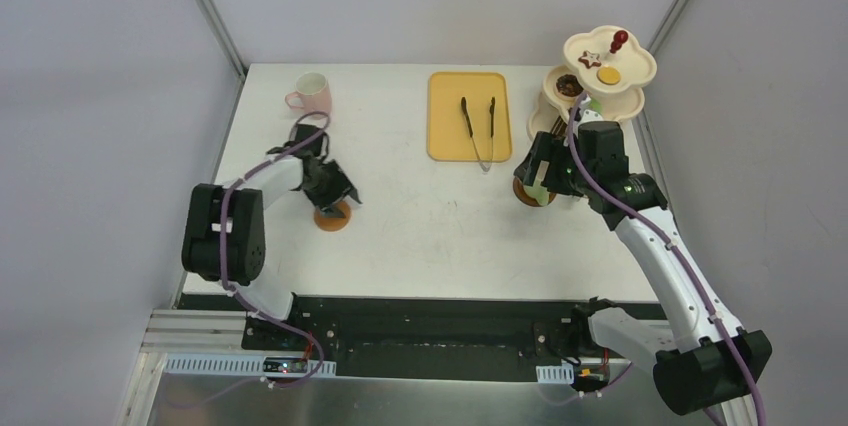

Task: Serve the afternoon tea
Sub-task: Move the coaster to the center of the board.

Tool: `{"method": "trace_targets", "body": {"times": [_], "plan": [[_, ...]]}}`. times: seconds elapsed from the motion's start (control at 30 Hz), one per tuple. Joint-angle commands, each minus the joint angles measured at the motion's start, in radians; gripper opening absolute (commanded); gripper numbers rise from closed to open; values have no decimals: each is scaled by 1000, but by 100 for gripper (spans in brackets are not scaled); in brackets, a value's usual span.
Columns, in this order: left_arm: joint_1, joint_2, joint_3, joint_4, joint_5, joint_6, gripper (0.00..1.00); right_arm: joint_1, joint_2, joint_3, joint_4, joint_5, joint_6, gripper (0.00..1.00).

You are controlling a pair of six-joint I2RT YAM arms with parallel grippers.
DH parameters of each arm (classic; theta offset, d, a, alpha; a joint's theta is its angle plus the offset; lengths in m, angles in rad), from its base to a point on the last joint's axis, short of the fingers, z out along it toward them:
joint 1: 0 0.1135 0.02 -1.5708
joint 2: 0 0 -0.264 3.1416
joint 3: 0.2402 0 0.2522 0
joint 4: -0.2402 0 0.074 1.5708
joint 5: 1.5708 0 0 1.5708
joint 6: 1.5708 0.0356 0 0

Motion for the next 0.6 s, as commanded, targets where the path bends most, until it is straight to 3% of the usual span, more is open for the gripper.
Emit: {"method": "trace_targets", "body": {"times": [0.0,0.1,0.2,0.43,0.57], "plan": [[-302,119,-15,105,82,-120,54,0,-12,48,-2,19,31,85],[-476,221,130,108,120,-101,50,0,-3,56,-4,22,30,85],[-560,302,370,-81,73,29,53,0,10,57,-1,21,28,85],[-568,84,405,-23,60,61,70,4,54,50,31,-10,42,85],[-561,-100,389,-60,-57,126,74,74,117,31,83,-53,44,88]]}}
